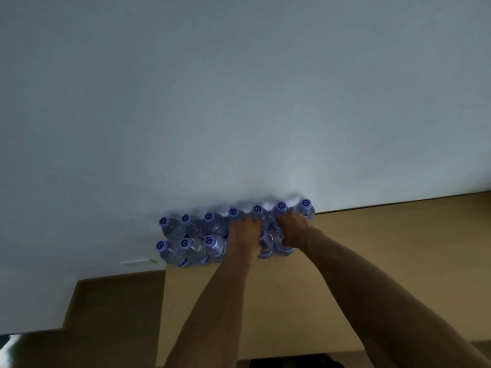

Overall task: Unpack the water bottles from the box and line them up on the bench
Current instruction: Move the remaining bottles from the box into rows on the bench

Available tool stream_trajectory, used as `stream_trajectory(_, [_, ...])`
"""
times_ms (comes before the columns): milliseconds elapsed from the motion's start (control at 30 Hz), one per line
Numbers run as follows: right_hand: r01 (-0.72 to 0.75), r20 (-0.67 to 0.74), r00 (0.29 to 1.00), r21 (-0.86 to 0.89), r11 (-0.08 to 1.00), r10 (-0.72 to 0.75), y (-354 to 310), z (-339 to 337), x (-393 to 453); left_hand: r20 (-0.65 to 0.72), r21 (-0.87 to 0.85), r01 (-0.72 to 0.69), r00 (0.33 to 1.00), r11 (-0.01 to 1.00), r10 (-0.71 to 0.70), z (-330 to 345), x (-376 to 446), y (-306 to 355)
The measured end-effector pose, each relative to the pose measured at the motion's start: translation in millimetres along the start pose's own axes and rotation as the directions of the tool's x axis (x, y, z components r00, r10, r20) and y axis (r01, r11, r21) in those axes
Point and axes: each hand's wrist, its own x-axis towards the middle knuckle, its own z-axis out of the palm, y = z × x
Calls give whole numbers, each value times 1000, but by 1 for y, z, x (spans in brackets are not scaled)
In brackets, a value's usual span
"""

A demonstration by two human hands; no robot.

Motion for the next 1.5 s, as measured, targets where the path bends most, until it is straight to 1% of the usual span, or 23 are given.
stream_trajectory(67, [-52,9,999,-8,999,52,-7,3,3,26,43,45,999,998,-46,5,-4,-12])
stream_trajectory(133, [-95,-9,995,6,995,95,-14,7,6,70,32,67,995,997,-69,14,-4,-23])
stream_trajectory(200, [-127,-22,992,24,992,127,-18,10,8,74,-8,48,996,999,-47,22,-5,-28])
stream_trajectory(233, [-137,-19,990,31,990,138,-18,10,9,61,-26,1,998,1000,0,25,-4,-30])
stream_trajectory(300, [-155,-9,988,55,986,156,-16,7,10,103,-117,-41,993,992,53,24,-3,-31])
stream_trajectory(367, [-169,-25,985,83,982,171,-14,6,9,76,-320,51,997,946,-28,24,0,-34])
stream_trajectory(400, [-173,-38,983,97,980,177,-14,6,7,102,-409,141,989,902,-108,25,-1,-31])
stream_trajectory(433, [-175,-51,982,105,979,181,-15,6,6,131,-440,168,984,882,-122,28,1,-31])
stream_trajectory(533, [-173,-77,981,73,982,178,-16,8,3,155,-196,26,988,980,5,27,4,-31])
stream_trajectory(567, [-175,-74,981,59,983,179,-17,8,1,154,-148,21,988,989,2,19,1,-32])
stream_trajectory(633, [-178,-49,982,27,984,180,-20,5,-2,161,-130,11,987,991,10,19,1,-35])
stream_trajectory(700, [-192,-13,981,-32,981,191,-26,1,-4,195,-143,36,981,989,-7,16,1,-40])
stream_trajectory(800, [-223,6,974,-170,960,227,-42,-9,-5,116,-98,-2,993,995,14,10,-7,-52])
stream_trajectory(867, [-235,-46,972,-194,952,231,-57,-16,-4,90,-90,5,996,996,3,7,-15,-62])
stream_trajectory(900, [-222,-85,974,-194,956,209,-65,-20,-3,62,-60,-5,998,998,9,9,-19,-68])
stream_trajectory(967, [-168,-173,975,-173,970,138,-82,-25,2,42,-18,19,999,1000,-18,13,-26,-82])
stream_trajectory(1033, [-73,-226,973,-112,991,47,-99,-28,11,53,20,42,998,999,-43,22,-30,-95])
stream_trajectory(1100, [72,-194,977,-70,995,-85,-117,-27,19,83,9,65,994,998,-66,33,-32,-106])
stream_trajectory(1167, [161,-106,980,-77,984,-169,-133,-21,27,117,-21,80,990,997,-77,41,-30,-111])
stream_trajectory(1300, [158,-40,986,-82,984,-162,-148,-8,39,142,-214,123,985,969,-94,51,-23,-111])
stream_trajectory(1400, [187,40,982,-72,980,-184,-142,-3,44,107,-313,128,989,941,-99,57,-19,-111])
stream_trajectory(1467, [191,35,981,-28,981,-190,-137,5,44,94,-372,141,989,917,-114,61,-19,-112])
stream_trajectory(1500, [187,16,982,-15,982,-187,-135,9,44,93,-371,152,988,916,-126,63,-18,-114])
